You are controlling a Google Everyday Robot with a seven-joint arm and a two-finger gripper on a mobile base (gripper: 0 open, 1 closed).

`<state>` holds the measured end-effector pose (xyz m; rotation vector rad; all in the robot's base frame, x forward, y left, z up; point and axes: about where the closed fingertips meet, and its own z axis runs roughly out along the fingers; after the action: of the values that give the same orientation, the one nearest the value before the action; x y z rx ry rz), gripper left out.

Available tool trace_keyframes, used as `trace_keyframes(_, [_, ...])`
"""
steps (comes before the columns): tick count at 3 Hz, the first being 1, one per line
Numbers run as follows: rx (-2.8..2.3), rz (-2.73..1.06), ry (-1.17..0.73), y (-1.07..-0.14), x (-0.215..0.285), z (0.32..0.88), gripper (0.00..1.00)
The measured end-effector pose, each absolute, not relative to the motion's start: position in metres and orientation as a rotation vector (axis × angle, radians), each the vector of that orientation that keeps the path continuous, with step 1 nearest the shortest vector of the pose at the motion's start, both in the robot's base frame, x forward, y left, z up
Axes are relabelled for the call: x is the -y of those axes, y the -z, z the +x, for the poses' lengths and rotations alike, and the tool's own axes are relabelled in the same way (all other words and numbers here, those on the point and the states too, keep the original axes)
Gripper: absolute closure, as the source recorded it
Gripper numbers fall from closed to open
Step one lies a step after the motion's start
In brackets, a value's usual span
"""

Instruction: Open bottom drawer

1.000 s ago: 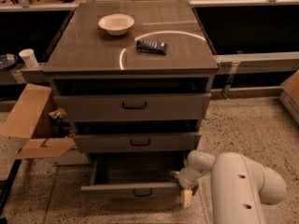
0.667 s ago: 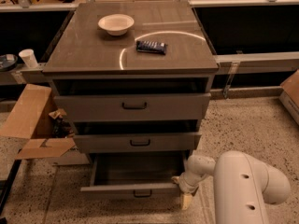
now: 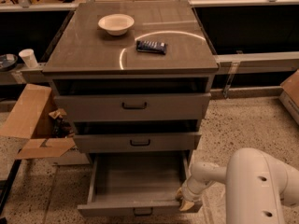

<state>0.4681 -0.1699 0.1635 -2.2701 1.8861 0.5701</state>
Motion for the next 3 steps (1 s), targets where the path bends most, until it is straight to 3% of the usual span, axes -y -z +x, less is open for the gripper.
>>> trace_keyframes(1, [-1.897,-2.253,-0.574,-0.1745,0.1758,0.4545,0.93])
trace_keyframes(2, [-1.897,-2.253,-0.574,-0.1745,0.1758,0.4544,0.78])
trace_keyframes(3, [-1.897,-2.253,-0.574,-0.1745,0.1758,0.4544,0.55])
